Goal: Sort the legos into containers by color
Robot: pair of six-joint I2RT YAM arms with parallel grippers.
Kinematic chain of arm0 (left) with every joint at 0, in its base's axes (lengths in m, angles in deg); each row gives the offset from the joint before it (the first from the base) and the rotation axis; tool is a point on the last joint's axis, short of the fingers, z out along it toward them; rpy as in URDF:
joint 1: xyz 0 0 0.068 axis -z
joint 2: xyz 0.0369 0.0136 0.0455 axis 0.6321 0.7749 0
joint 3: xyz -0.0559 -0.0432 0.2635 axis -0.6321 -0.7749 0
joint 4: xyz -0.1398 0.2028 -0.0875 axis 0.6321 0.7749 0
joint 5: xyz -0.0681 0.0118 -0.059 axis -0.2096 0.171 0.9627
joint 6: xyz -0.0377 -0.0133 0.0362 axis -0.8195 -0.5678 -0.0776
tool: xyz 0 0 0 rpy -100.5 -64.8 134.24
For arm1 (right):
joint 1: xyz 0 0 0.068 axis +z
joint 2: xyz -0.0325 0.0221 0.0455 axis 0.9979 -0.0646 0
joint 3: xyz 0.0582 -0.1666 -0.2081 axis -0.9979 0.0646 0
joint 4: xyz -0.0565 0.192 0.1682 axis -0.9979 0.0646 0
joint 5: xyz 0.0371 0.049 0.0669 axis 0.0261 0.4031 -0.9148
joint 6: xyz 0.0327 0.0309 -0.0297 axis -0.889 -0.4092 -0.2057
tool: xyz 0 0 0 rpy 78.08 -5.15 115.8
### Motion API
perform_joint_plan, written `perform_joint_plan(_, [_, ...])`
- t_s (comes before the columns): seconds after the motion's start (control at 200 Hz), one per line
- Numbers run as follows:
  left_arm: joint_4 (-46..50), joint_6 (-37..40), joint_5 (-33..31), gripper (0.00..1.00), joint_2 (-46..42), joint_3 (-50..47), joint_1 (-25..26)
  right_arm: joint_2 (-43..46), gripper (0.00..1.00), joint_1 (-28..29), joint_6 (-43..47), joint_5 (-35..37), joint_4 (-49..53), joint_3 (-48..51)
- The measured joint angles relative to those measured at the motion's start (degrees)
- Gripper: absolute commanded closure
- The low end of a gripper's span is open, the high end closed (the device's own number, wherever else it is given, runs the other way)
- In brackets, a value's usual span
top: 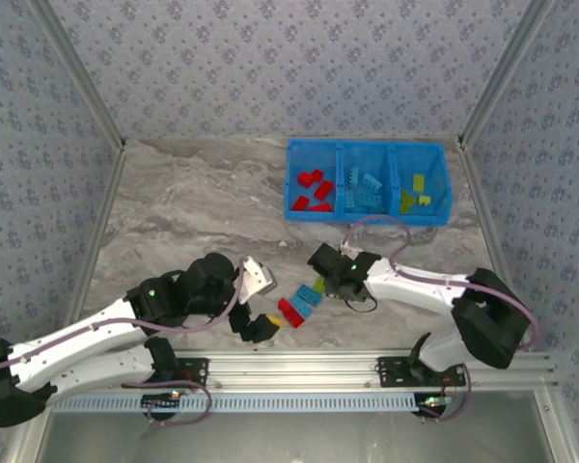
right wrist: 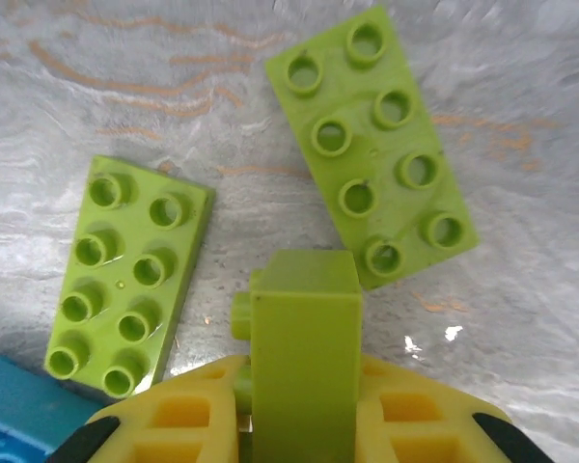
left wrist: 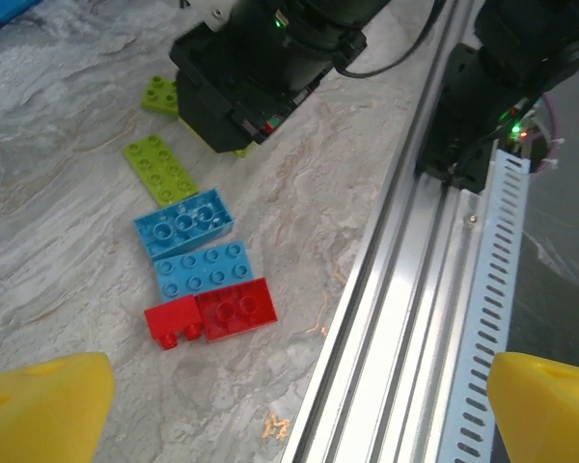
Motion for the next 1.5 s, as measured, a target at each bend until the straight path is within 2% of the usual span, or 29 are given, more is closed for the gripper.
perform_joint_plan(0.125, [-4.13,-0.33,2.78,0.01,-0.02,-0.44,0.00,7.32,0.81,-0.31,1.68,4.63,3.50,-2.03])
perform_joint_plan(0.21, [-7.52,-1.53,3.45,0.01,-0.17,-1.27,0.00,12.13,0.81,-3.21,4.92,7.48,5.49,-3.85])
perform_joint_plan(0.295, [-10.88,-3.15,3.37,0.01,-0.85,-2.27,0.00,15.85,0.81,-9.90,9.40,9.20,5.60,-5.20])
perform_joint_plan(0.415, [-15.37,-5.73,2.67,0.01,-2.23,-3.26,0.00,17.35,0.80,-22.43,16.72,8.41,3.72,-6.23])
perform_joint_plan(0.515, [-17.90,-7.87,0.83,0.01,-3.72,-4.07,0.00,13.62,0.78,-33.40,22.40,5.70,0.79,-8.48])
perform_joint_plan(0.6, [-18.86,-9.79,-1.81,0.01,-5.03,-5.03,0.00,6.34,0.77,-41.16,26.34,3.02,-1.88,-12.81])
perform_joint_plan(0.695, [-18.62,-12.02,-5.05,0.01,-6.05,-6.19,0.00,-3.08,0.74,-46.80,29.40,0.94,-4.24,-19.10])
perform_joint_plan(0.769, [-17.62,-13.99,-7.67,0.01,-6.64,-6.75,0.00,-10.75,0.66,-49.66,31.12,-1.03,-4.74,-25.31])
perform_joint_plan(0.879, [-15.80,-17.57,-11.72,0.01,-7.54,-7.17,0.00,-19.89,0.50,-51.45,33.42,-1.84,-4.90,-33.75])
perform_joint_plan(0.999, [-14.03,-22.25,-15.89,0.01,-8.85,-8.02,0.00,-25.94,0.47,-51.84,34.69,-2.40,-3.28,-40.61])
perform_joint_plan(1.124, [-11.67,-27.61,-21.24,0.01,-9.99,-9.29,0.00,-25.92,0.46,-51.84,34.95,-3.56,-1.44,-41.92])
perform_joint_plan(1.219, [-9.29,-33.51,-26.97,0.01,-10.80,-10.23,0.00,-22.03,0.45,-51.82,34.88,-5.77,-0.90,-39.58])
perform_joint_plan(1.354, [-3.06,-47.17,-36.96,0.04,-11.39,-10.80,0.00,-9.14,0.36,-50.56,34.47,-10.23,0.09,-32.37])
perform_joint_plan(1.499, [3.04,-60.30,-43.41,0.04,-11.34,-11.54,0.00,5.81,0.26,-42.84,34.64,-14.05,0.85,-27.26])
